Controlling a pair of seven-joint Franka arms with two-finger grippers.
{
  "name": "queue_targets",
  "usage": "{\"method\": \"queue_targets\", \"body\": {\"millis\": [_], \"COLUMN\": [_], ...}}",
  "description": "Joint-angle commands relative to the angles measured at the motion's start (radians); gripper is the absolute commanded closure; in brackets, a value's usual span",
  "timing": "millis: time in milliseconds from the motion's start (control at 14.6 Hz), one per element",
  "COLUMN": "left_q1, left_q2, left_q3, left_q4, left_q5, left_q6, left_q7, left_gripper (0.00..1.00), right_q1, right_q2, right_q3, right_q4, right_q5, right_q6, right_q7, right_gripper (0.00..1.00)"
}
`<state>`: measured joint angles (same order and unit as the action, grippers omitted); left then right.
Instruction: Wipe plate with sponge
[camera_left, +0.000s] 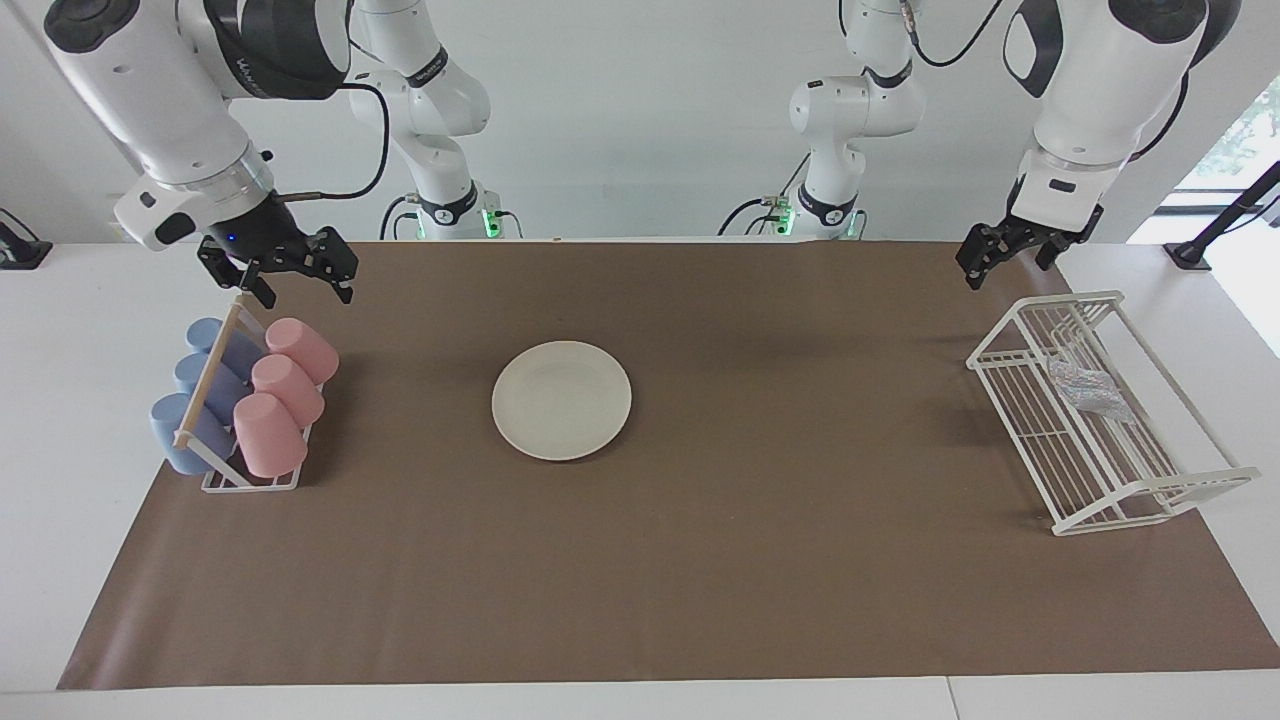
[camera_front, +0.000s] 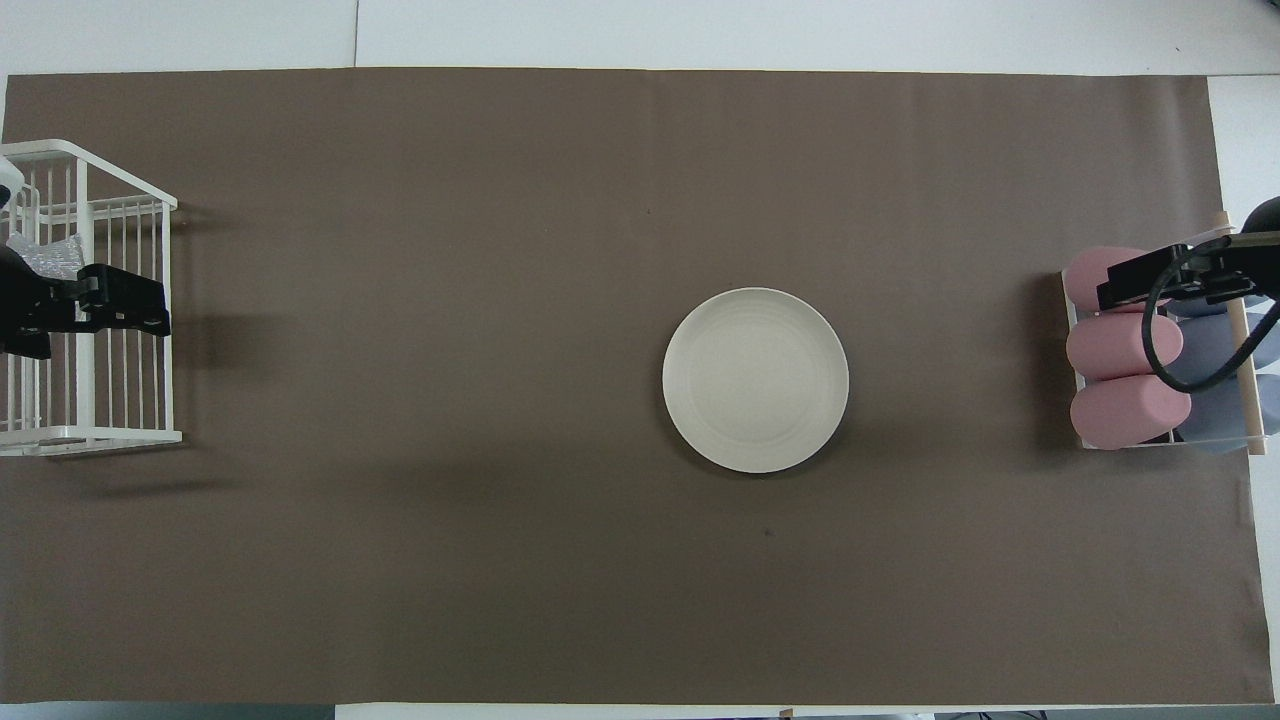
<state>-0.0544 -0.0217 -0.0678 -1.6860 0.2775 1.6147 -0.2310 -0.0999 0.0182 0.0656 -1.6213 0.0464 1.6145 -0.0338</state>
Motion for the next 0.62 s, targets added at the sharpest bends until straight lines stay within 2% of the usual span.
{"method": "queue_targets", "body": {"millis": [0, 206, 343, 549], "left_q1": [-0.018, -0.041, -0.027, -0.007], "left_q2": [0.07, 0.189, 0.212, 0.246], "left_q3": [0.008, 0.006, 0.008, 0.009], "left_q4": [-0.029, -0.029, -0.047, -0.093], "left_q5": [0.173, 0.411, 0.5, 0.557], "left_q6": [0.074, 0.12, 0.174, 0.255], "left_q7": [-0.048, -0.191, -0.194, -0.31], "left_gripper": [0.0, 0.0, 0.0, 0.0], "right_q1": [0.025, 0.084, 0.127, 0.161], "right_q2": [-0.02, -0.02, -0.023, -0.023], "right_q3": [0.007, 0.007, 0.007, 0.008], "right_q4": [0.003, 0.029, 0.04, 0.041], "right_q5": [0.009, 0.007, 0.004, 0.006], "right_q6": [-0.013, -0.016, -0.015, -0.025], "right_q7": [0.072, 0.179, 0.274, 0.411], "right_gripper": [0.0, 0.0, 0.0, 0.0]}}
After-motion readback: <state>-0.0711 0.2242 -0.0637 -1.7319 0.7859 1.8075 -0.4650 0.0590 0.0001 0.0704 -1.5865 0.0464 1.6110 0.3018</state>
